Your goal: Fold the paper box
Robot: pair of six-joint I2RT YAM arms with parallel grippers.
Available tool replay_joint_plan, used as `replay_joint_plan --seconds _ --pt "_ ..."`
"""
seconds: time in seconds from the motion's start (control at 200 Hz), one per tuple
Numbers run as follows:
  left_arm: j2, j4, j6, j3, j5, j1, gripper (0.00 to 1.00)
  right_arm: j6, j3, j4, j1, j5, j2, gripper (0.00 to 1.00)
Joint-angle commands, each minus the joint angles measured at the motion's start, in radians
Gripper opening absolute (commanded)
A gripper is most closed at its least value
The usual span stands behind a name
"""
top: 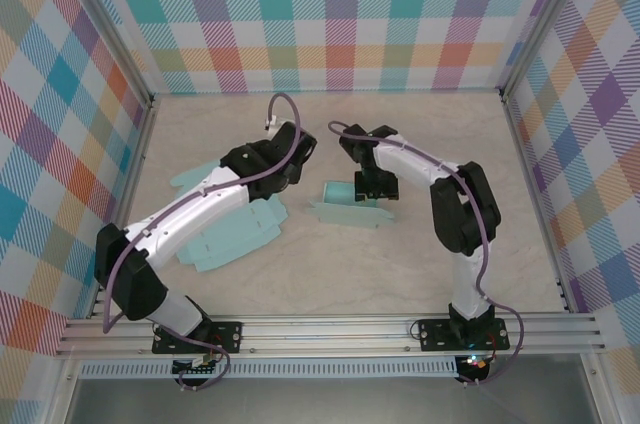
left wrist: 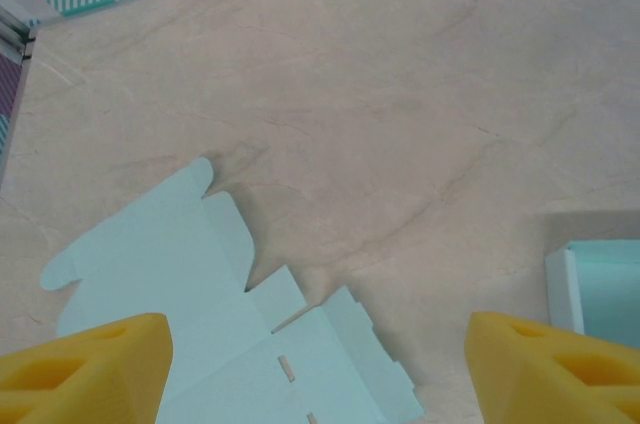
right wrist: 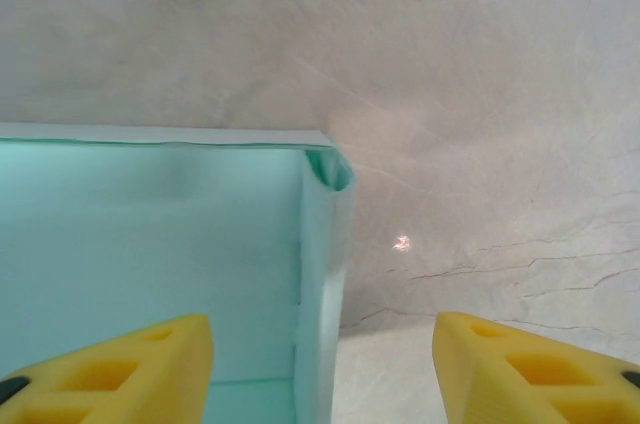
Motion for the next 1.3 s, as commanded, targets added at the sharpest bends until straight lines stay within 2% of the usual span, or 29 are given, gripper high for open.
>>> replay_joint_plan --seconds 0.0,0.12,0.255,0.34,0.45,0.505,0.52,0.54,0.62,0.69,0.76,0.825,0.9,1.03,1.295 --pt "-0.090 -0.005 -0.050 -0.059 0.018 0.007 0.77 -0.064 0.049 0.000 -0.019 -0.052 -0.075 0.61" --pt "-0.202 0.033 -0.145 -0.211 0.029 0.006 0.72 -0.123 0.068 0.037 -0.067 -0.130 -0.108 0.61" --pt "-0.349 0.153 -0.280 -0.429 0.157 -0.007 0.65 -0.174 0.108 0.073 -0.130 -0.209 -0.097 0.61" --pt "-0.431 0.275 -0.343 -0.578 0.228 -0.053 0.63 -0.190 0.128 0.104 -0.170 -0.268 -0.071 0.62" --pt "-0.484 0.389 -0.404 -0.722 0.219 -0.147 0.62 -0.207 0.163 0.123 -0.206 -0.323 -0.012 0.60" --pt "-0.486 0.437 -0.420 -0.771 0.205 -0.193 0.62 -0.217 0.211 0.097 -0.219 -0.347 0.038 0.73" --pt "-0.482 0.451 -0.424 -0.780 0.203 -0.205 0.62 -0.219 0.223 0.092 -0.220 -0.348 0.052 0.79" --pt "-0.475 0.469 -0.431 -0.794 0.202 -0.219 0.62 -0.224 0.238 0.088 -0.221 -0.344 0.069 0.83" --pt "-0.417 0.552 -0.438 -0.824 0.203 -0.273 0.61 -0.248 0.284 0.095 -0.221 -0.316 0.127 0.84" --pt "-0.340 0.602 -0.432 -0.813 0.198 -0.317 0.60 -0.260 0.325 0.089 -0.224 -0.295 0.175 0.80" --pt "-0.256 0.651 -0.418 -0.793 0.191 -0.351 0.57 -0.257 0.364 0.076 -0.227 -0.293 0.220 0.69" --pt "-0.178 0.696 -0.410 -0.766 0.194 -0.371 0.53 -0.257 0.387 0.070 -0.231 -0.306 0.251 0.65" --pt "-0.086 0.727 -0.417 -0.731 0.210 -0.373 0.48 -0.256 0.402 0.056 -0.235 -0.300 0.279 0.63" --pt "0.020 0.711 -0.417 -0.656 0.200 -0.372 0.48 -0.269 0.373 0.043 -0.244 -0.305 0.287 0.54" --pt "0.164 0.653 -0.427 -0.537 0.212 -0.303 0.45 -0.253 0.154 0.122 -0.249 -0.319 0.163 0.53"
